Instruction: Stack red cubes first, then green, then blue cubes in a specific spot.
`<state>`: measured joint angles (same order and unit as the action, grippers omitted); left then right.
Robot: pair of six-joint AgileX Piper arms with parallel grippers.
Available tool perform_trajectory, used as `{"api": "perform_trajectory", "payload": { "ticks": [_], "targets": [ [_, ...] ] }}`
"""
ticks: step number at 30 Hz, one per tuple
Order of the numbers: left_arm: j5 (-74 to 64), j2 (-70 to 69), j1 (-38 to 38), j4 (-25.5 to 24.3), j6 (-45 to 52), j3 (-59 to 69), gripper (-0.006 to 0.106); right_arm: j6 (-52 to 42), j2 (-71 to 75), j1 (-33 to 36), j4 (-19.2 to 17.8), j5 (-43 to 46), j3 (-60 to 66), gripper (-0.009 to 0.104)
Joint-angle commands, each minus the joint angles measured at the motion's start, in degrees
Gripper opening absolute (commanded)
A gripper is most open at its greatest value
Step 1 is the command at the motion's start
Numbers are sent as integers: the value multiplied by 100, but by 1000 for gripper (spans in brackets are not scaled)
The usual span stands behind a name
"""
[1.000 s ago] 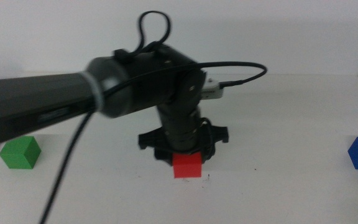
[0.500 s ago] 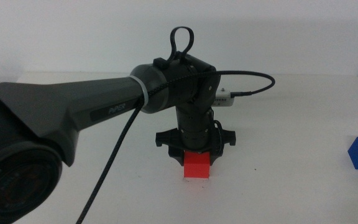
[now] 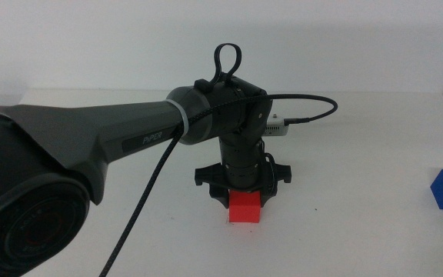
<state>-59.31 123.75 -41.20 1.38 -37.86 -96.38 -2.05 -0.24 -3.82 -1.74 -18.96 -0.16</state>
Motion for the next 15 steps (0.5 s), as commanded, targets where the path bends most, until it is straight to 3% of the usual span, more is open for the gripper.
{"api": "perform_trajectory", "payload": {
  "ticks": [1, 5, 9, 15],
  "targets": [
    [23, -13, 14, 38, -51, -41, 69, -15, 24, -22, -40, 94, 16, 93],
    [6, -73, 14, 2, 198, -41, 94, -15, 24, -22, -40, 94, 16, 93],
    [-108, -563, 50, 165, 545, -41, 94, -15, 24, -22, -40, 94, 16, 93],
    [-1065, -1935, 558, -263, 1181, -41, 94, -15, 24, -22, -40, 94, 16, 93]
  ]
}}
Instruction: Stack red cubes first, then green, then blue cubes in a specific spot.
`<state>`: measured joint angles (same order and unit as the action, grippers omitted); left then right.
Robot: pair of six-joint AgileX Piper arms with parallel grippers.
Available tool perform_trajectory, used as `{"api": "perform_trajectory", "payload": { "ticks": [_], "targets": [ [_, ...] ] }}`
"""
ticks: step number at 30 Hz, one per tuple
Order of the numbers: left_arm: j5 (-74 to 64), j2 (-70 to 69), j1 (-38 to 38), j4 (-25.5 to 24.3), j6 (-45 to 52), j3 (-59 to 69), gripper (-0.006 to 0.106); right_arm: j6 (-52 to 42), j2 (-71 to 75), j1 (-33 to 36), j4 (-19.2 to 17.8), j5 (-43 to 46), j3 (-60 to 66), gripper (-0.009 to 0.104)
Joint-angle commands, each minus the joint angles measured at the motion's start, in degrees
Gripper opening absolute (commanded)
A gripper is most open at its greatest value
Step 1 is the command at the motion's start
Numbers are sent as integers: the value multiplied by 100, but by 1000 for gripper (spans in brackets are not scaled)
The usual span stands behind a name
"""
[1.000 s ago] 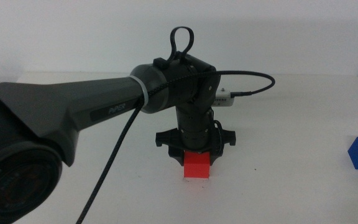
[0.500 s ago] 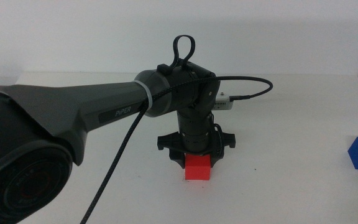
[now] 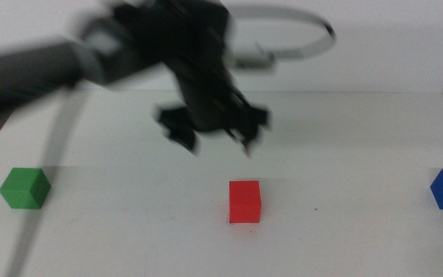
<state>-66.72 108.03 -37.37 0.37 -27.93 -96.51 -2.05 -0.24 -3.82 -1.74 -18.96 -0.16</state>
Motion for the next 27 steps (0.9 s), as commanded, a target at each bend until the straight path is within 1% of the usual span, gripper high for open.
{"api": "perform_trajectory", "payload": {
  "ticks": [1, 4, 6, 9, 14, 17, 20, 27],
  "targets": [
    [-324, -617, 367, -150, 336, -28, 94, -15, 24, -22, -40, 94, 16, 93],
    [-324, -1269, 1070, -150, 722, 37, 94, -15, 24, -22, -40, 94, 16, 93],
    [-324, -1687, 1557, -126, 798, 179, 94, -15, 24, -22, -40, 94, 16, 93],
    [-324, -2177, 2381, 24, 1131, 593, 94, -15, 24, -22, -40, 94, 16, 93],
    [-324, -2608, 3936, 405, 2357, 1379, 94, -15, 24, -22, -40, 94, 16, 93],
    [-324, -2580, 4595, 597, 2981, 1657, 94, -15, 24, -22, -40, 94, 16, 93],
    [-324, -2457, 4967, 714, 3376, 1768, 94, -15, 24, -22, -40, 94, 16, 93],
    [-324, -1580, 5034, 551, 3976, 1768, 94, -15, 24, -22, -40, 94, 16, 93]
  ]
}}
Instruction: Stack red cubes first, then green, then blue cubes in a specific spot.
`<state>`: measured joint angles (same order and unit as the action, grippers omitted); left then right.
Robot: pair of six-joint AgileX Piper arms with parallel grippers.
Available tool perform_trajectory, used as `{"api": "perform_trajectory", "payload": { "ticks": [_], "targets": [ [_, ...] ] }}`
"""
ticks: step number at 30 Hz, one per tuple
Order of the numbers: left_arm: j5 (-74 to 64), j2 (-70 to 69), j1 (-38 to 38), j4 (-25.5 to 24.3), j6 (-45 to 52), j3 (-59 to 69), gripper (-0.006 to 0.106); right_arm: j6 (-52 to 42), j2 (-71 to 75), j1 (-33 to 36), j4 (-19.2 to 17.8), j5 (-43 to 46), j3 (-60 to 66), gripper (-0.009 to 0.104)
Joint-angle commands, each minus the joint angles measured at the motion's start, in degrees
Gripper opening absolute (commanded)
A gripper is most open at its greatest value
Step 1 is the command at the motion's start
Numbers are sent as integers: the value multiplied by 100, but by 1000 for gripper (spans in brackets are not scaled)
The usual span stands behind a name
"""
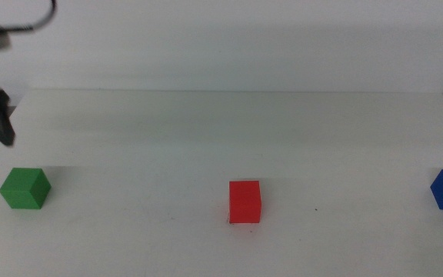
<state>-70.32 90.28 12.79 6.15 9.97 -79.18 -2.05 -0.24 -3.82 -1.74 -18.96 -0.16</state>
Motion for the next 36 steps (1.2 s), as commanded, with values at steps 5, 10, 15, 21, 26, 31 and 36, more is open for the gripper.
{"api": "perform_trajectory", "payload": {
  "ticks": [5, 10, 15, 21, 26, 31, 36],
  "targets": [
    [361, 974, 18, 55, 502, 35, 94, -15, 24, -22, -40, 94, 16, 93],
    [962, 1538, 18, 238, 827, 35, 94, -15, 24, -22, -40, 94, 16, 93],
    [1307, 1998, 18, 345, 1063, 35, 94, -15, 24, -22, -40, 94, 16, 93],
    [1448, 2480, 18, 492, 1104, 35, 88, -15, 24, -22, -40, 94, 16, 93],
    [1316, 2489, -139, 37, 708, 35, 56, -15, 24, -22, -40, 94, 16, 93],
    [877, 1934, -680, -325, -323, -139, 24, -15, 24, -22, -40, 94, 16, 93],
    [36, 1375, -2492, -925, -2349, -935, 16, -15, 24, -22, -40, 94, 16, 93]
  ]
}}
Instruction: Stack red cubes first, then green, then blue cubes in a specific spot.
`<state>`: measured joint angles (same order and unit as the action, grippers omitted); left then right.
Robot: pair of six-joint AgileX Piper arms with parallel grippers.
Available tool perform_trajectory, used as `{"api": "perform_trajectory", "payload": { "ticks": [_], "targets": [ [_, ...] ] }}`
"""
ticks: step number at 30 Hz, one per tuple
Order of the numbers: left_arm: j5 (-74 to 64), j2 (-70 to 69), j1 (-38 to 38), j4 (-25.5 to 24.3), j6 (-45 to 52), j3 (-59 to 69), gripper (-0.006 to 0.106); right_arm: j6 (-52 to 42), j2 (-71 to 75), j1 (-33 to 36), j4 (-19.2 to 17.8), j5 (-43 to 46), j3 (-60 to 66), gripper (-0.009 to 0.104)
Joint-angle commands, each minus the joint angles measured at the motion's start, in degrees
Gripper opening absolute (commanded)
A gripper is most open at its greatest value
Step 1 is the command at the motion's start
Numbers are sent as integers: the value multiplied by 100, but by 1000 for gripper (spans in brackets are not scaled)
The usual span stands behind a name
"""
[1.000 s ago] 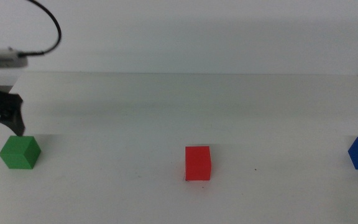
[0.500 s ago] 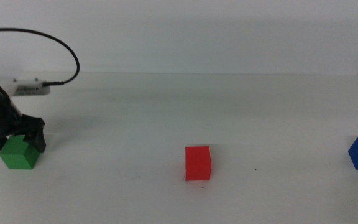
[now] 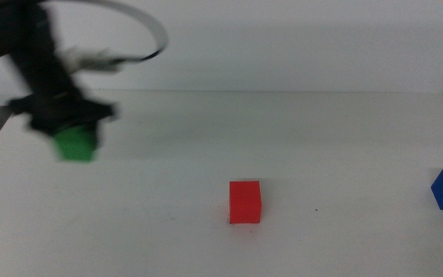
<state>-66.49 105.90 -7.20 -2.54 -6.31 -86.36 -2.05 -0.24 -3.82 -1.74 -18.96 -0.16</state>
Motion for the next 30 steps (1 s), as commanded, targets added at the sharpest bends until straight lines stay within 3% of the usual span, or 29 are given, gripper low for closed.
{"api": "perform_trajectory", "payload": {
  "ticks": [1, 6, 10, 30],
  "targets": [
    [-348, -186, -946, -69, -1103, -387, 16, -15, 24, -22, -40, 94, 16, 93],
    [-348, 81, -2819, -113, -2913, -1005, 16, -15, 24, -22, -40, 94, 16, 93],
    [-348, 313, -3588, -218, -3587, -1093, 16, -15, 24, -22, -40, 94, 16, 93],
    [417, 999, -3570, -52, -3890, -1093, 16, -15, 24, -22, -40, 94, 16, 93]
  ]
}}
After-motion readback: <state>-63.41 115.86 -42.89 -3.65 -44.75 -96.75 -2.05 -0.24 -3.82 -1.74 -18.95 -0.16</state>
